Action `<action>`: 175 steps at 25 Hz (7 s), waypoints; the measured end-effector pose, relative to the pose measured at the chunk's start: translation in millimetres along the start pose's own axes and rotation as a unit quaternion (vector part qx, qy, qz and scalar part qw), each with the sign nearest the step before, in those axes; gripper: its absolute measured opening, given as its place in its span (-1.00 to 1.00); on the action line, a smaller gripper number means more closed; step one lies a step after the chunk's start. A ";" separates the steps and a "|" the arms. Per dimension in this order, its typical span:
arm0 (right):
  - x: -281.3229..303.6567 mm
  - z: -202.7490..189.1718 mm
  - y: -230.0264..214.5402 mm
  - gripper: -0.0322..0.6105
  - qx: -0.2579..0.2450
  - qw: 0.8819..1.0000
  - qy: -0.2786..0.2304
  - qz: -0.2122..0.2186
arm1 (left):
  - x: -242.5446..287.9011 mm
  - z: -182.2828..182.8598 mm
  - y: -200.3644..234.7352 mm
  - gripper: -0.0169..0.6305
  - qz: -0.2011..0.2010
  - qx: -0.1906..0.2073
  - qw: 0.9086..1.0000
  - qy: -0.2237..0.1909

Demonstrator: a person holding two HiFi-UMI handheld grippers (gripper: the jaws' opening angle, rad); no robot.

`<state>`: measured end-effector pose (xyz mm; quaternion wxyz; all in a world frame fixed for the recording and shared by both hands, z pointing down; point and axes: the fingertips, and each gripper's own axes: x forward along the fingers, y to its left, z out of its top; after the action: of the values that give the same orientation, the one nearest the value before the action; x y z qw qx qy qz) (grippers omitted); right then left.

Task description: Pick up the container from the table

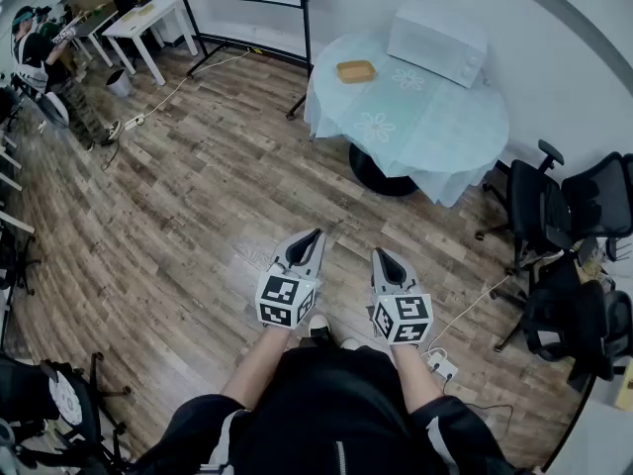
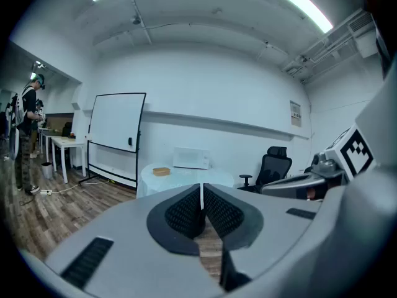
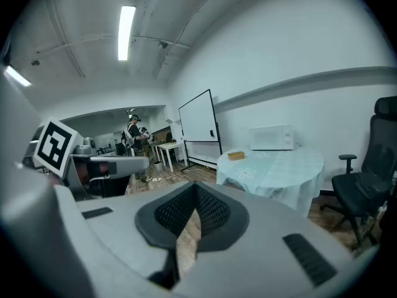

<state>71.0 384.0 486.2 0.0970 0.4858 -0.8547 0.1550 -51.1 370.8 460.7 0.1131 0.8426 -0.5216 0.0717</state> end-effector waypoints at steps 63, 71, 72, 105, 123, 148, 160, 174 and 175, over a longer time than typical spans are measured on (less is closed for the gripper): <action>259.1 112.2 -162.6 -0.82 0.044 0.998 0.003 0.052 | 276.3 66.4 119.6 -0.87 0.029 0.011 0.998 0.047; 288.8 120.1 -189.2 -0.82 0.044 0.997 0.011 0.064 | 317.7 71.8 133.1 -0.87 0.041 0.002 0.998 0.050; 291.8 120.2 -192.1 -0.82 0.046 0.997 0.013 0.064 | 322.3 72.4 134.5 -0.87 0.041 0.001 0.998 0.051; 563.5 193.8 -284.9 -0.82 0.049 0.997 0.065 -0.001 | 599.9 98.1 326.0 -0.86 -0.046 -0.028 0.993 0.101; 618.4 205.4 -317.8 -0.82 0.037 0.996 0.080 0.015 | 680.0 44.6 374.6 -0.70 0.037 -0.082 0.982 0.168; 607.5 174.0 -359.6 -0.82 0.091 0.989 0.111 -0.034 | 756.5 -58.9 413.7 -0.57 0.082 -0.120 0.948 0.283; 600.7 169.3 -366.2 -0.82 0.102 0.988 0.105 -0.049 | 763.9 -62.7 388.2 -0.85 0.014 -0.080 0.952 0.294; 586.4 176.1 -352.8 -0.82 0.105 0.990 0.075 -0.057 | 717.8 -46.2 377.2 -0.86 -0.009 -0.072 0.958 0.278; 584.0 177.0 -350.9 -0.82 0.105 0.990 0.072 -0.058 | 714.1 -43.2 375.8 -0.86 -0.011 -0.071 0.959 0.275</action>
<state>72.9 -315.5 565.7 0.1156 0.5293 -0.7952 0.2722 -69.5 -395.5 716.3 0.3126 0.7857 -0.4650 0.2623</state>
